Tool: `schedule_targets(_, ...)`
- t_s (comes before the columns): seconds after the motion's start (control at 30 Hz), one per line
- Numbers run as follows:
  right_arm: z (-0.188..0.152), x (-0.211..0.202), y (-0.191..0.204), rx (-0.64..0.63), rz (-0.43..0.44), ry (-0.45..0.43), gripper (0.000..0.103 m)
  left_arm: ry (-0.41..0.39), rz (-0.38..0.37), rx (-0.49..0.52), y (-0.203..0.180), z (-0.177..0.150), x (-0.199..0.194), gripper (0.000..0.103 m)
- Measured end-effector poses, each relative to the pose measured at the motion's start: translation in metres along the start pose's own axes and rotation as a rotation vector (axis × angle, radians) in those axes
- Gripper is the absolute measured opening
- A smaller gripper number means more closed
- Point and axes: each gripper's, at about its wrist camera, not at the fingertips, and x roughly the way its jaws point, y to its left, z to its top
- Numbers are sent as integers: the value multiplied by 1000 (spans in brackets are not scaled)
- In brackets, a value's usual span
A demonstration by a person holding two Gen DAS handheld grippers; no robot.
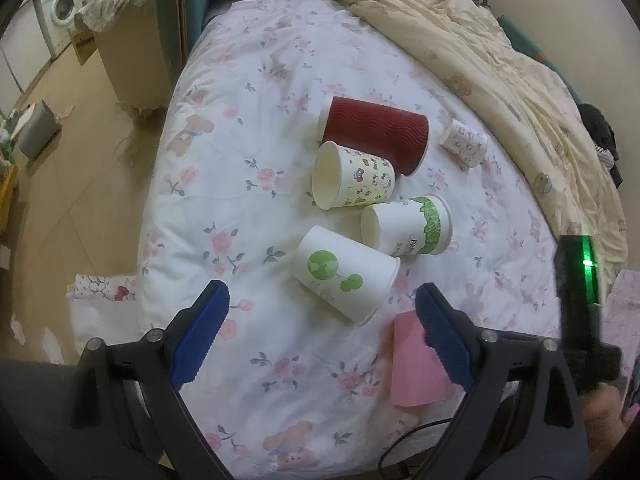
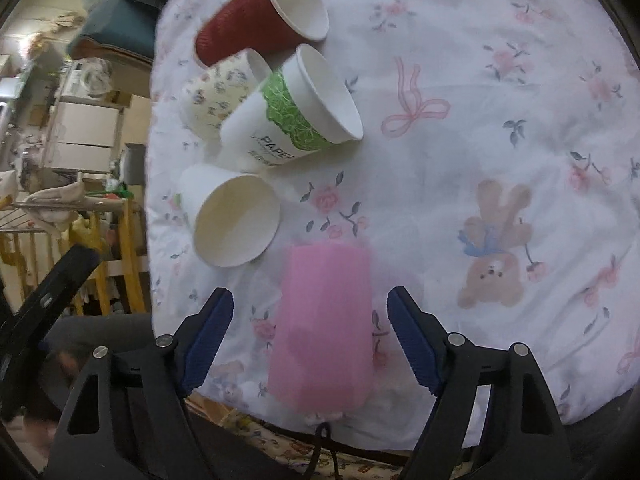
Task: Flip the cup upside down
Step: 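Grasp the pink cup with the right gripper and lift it, then rotate the held pink cup with the right gripper so its base faces up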
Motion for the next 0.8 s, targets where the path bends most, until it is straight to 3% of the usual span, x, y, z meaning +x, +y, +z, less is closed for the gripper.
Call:
schedule_targets(0.33, 11, 39, 7, 11, -74, 107, 74, -14, 10, 23, -4, 2, -3, 93)
schedule_targets(0.43, 9, 44, 8, -6, -77, 111, 60, -13, 20, 27, -5, 2, -1, 93)
schedule_targets(0.67, 1, 33, -3, -2, -8, 80, 58, -13, 28, 28, -5, -1, -1, 93)
schedule_targets(0.8, -4, 14, 2, -45, 66, 17, 58, -12, 6, 15, -4, -4, 0, 93)
